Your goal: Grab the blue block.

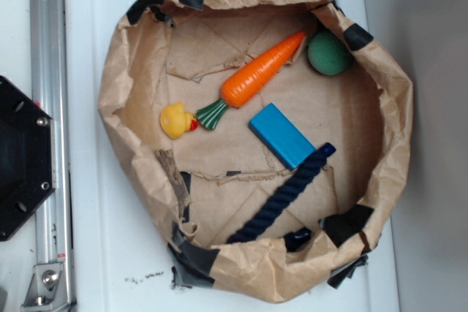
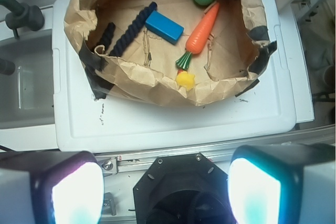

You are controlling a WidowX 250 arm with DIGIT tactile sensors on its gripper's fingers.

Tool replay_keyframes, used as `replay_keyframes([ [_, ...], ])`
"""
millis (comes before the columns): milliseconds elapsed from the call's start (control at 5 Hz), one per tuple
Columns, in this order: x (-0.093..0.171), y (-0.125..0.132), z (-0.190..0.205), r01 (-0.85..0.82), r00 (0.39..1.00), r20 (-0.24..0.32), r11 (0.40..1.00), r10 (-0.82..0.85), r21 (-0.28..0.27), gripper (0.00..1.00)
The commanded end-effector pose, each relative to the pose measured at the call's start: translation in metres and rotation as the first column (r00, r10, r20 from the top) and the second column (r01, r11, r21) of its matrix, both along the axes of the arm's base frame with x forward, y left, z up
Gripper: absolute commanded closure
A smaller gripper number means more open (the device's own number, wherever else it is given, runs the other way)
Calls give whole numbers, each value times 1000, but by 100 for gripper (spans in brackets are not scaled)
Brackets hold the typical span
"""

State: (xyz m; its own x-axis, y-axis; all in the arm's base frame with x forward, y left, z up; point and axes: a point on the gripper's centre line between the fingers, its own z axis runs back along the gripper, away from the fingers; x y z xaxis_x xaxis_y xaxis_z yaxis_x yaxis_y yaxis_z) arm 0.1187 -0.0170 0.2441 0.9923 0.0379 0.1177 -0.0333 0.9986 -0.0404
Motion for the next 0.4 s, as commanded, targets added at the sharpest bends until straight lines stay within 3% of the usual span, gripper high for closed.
replay_keyframes([
  [0, 0, 0, 0, 0, 1000, 0, 1000, 0, 0, 0],
  [200, 50, 18, -37, 134, 989, 55, 991, -134, 17, 0],
])
